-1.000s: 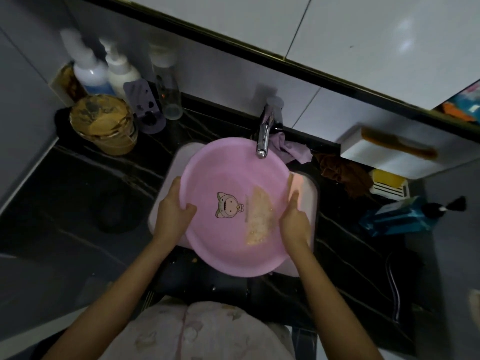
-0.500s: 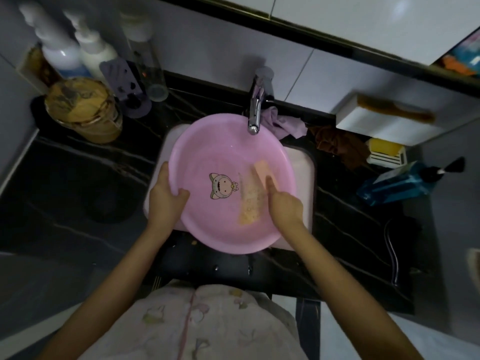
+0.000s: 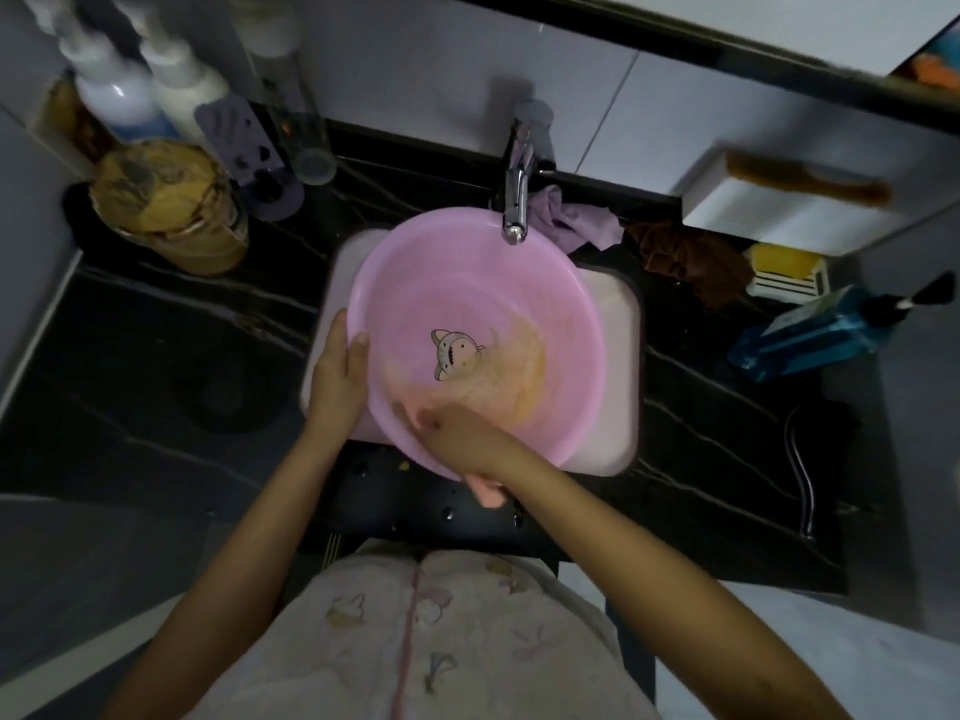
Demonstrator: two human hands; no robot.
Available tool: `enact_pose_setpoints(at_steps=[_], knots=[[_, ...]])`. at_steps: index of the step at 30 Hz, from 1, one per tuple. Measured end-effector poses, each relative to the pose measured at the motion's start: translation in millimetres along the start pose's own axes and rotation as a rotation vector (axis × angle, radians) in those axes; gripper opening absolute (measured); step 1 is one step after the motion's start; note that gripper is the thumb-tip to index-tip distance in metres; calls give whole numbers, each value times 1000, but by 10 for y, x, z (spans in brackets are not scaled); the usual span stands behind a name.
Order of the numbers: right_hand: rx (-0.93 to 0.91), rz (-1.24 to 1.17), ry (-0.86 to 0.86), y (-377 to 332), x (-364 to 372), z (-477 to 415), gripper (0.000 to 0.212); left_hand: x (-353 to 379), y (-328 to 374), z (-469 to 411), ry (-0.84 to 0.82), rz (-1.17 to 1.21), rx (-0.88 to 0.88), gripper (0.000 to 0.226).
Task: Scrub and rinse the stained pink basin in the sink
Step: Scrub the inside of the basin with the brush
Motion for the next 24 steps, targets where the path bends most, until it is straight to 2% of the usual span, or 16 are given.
enact_pose_setpoints(at_steps=[2,3,4,6,9,11,13,15,18,20,24], knots=[[-45,-369,172,-313,-175,-64,41,6,-24,-15,0,-1,-8,44],[-61,-459,247,-384,-225,-34,40,0,-37,-23,3,-4,-12,44],[-91,-467,264,-425,-211,46,39,-14,-49,-37,8,-13,-18,44],[-104,-330,216,-248,-7,261,38,-36,-83,-68,9,-27,-43,48],[13,-273,113,193,226,496,39,-40,-73,-52,-4,-32,-28,45],[-24,-280,187,39,93,321,44,-12,-52,-50,18,-67,-40,41],[-125,-302,272,-331,6,132,38,-8,-79,-66,49,-112,-72,40],[-146,-251,281,-446,53,166,36,-34,-85,-98,49,-125,-62,42],[-12,-159,141,108,176,580,36,-29,-80,-129,51,-146,-56,40],[87,-158,123,305,112,651,38,-11,-32,-102,68,-141,-47,38],[-109,-227,235,-333,94,250,34,8,-4,-84,107,-162,-55,40]])
Point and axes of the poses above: each hand's wrist, its own z-axis away from the middle knuckle, its own x-axis out of the palm, y = z × x, the point moved 8 cm from there along -z, towards the middle knuckle, and after that the axes turned 15 degrees about -x, right-handed, at the moved point
